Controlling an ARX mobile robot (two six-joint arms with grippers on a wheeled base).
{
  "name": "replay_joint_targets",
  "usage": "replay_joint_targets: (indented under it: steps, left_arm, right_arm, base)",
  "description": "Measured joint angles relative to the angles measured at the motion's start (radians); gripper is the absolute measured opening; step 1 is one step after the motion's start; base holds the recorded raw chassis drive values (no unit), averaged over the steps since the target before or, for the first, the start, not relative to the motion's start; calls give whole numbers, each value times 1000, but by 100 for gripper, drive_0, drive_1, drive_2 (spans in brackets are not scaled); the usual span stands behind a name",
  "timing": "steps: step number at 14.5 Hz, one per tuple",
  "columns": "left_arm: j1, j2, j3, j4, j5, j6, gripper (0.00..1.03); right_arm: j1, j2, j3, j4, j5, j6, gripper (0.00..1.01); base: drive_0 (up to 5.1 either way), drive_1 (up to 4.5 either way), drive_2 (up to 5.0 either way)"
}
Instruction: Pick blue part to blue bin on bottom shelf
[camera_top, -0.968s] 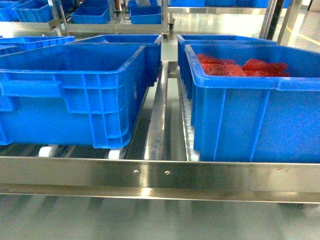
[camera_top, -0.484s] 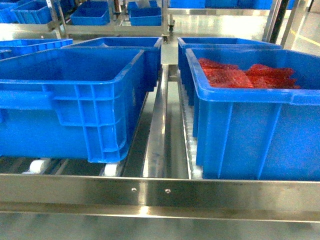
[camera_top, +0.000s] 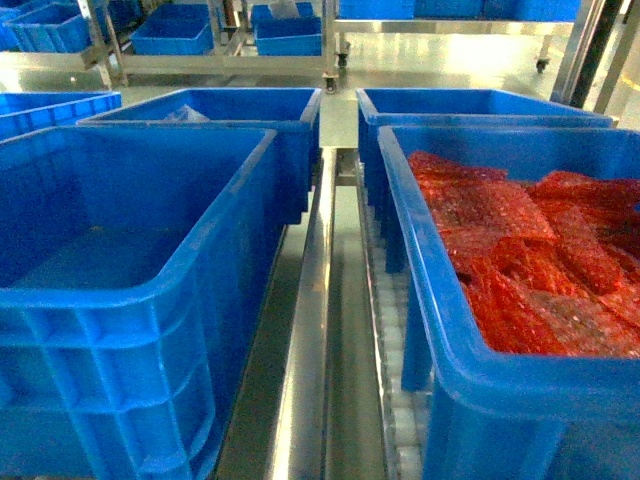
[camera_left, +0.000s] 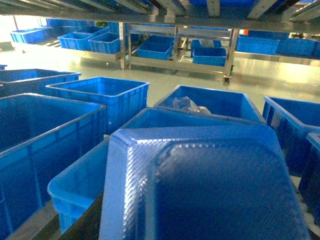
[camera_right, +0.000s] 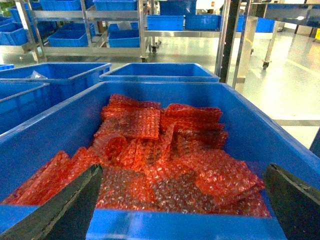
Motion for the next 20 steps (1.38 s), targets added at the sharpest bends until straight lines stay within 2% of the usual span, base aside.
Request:
replay_joint_targets:
  steps: [3,20]
  left_arm:
    - [0,1,0,-6,-1,0,44]
    - [0,2,0,-3,0,0,44]
  right_arm:
    - [0,0,0,1,0,0,98]
    - [0,0,0,-1,0,0,98]
  base:
    - [0,406,-406]
    - [0,0,0]
